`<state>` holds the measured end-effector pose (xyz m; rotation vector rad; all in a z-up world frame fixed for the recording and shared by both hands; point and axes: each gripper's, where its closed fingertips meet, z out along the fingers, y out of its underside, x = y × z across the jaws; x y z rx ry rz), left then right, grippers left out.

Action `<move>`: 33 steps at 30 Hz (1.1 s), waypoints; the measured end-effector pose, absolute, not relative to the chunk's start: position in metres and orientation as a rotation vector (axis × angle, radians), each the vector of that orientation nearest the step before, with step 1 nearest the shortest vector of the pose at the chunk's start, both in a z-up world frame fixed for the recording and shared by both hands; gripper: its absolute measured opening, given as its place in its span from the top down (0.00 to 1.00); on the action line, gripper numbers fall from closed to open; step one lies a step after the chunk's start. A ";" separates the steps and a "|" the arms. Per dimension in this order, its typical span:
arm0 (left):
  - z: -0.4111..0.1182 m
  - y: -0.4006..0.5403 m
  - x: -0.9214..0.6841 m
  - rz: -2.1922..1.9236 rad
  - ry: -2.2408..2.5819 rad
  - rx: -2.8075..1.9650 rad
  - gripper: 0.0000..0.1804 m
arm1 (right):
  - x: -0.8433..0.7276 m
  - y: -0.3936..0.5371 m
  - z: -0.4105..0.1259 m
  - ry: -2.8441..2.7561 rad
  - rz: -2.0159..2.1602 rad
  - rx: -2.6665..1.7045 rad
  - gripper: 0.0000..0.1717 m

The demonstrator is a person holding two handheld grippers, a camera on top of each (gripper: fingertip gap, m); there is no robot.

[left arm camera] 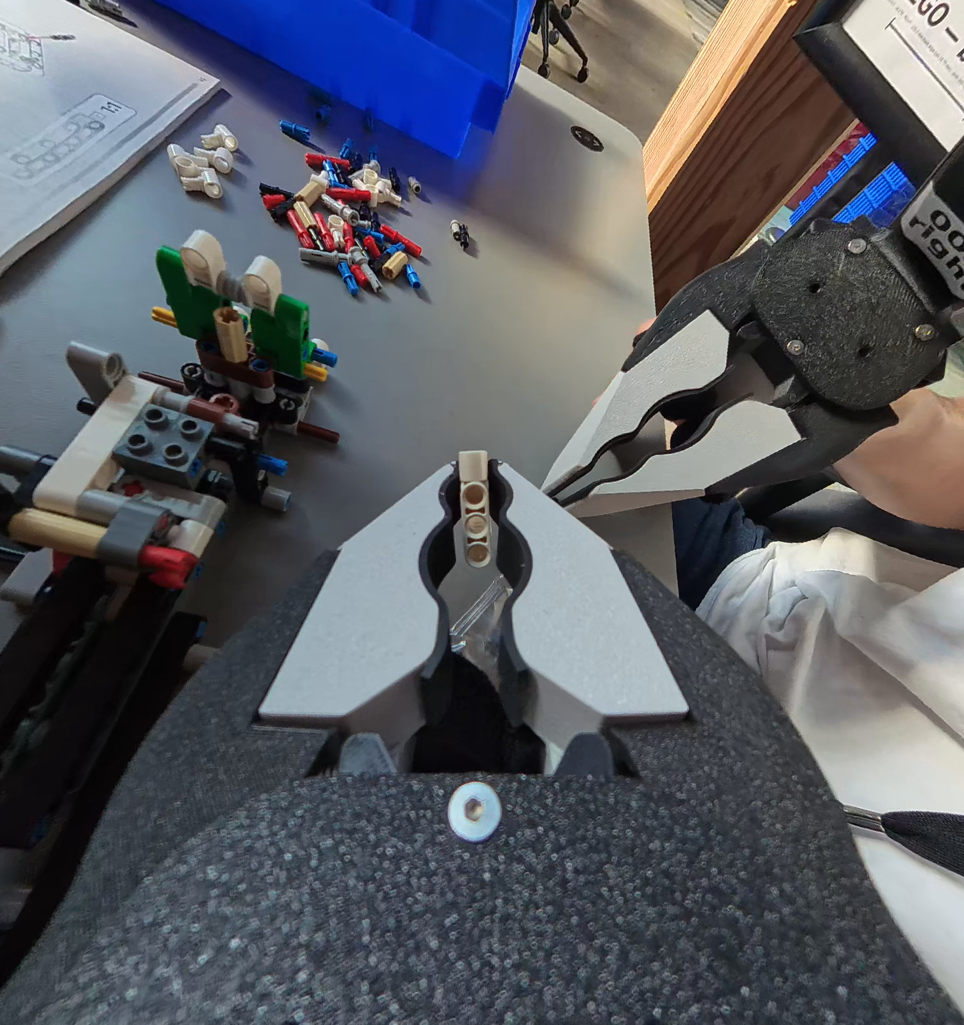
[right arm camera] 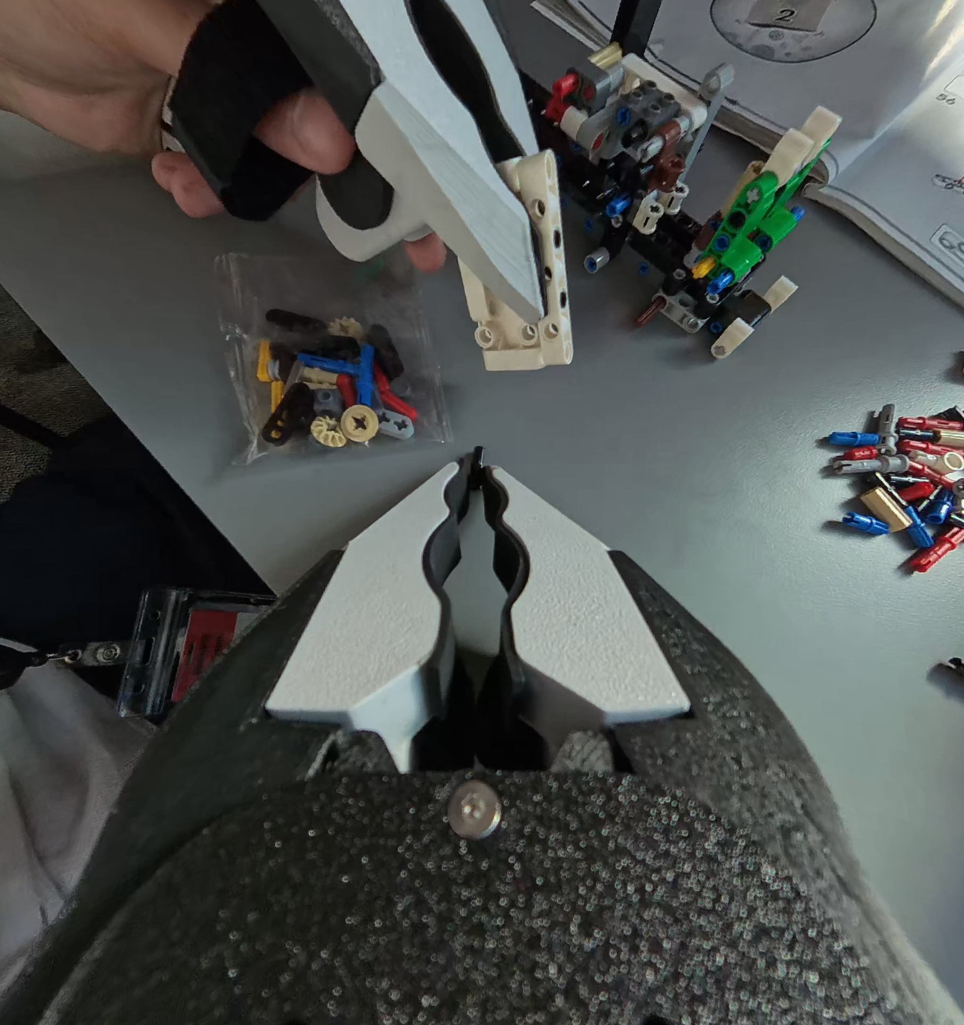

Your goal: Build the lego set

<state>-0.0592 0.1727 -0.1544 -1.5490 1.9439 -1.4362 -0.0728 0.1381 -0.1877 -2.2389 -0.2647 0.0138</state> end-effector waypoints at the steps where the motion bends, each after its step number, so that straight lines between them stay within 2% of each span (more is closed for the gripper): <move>1: -0.153 0.174 -0.058 -1.437 1.936 -1.535 0.97 | -0.070 0.139 -0.187 -0.263 -0.014 -2.239 0.98; 11: -0.119 0.186 -0.051 -1.464 1.748 -1.310 0.97 | -0.061 0.179 -0.132 -0.065 0.301 -1.993 0.99; 21: -0.134 0.193 -0.048 -1.355 1.764 -1.412 0.97 | -0.055 0.189 -0.140 -0.120 -0.031 -2.046 0.99; 33: -0.145 0.194 -0.048 -1.092 1.797 -1.340 0.97 | -0.056 0.192 -0.152 -0.148 -0.208 -2.069 0.98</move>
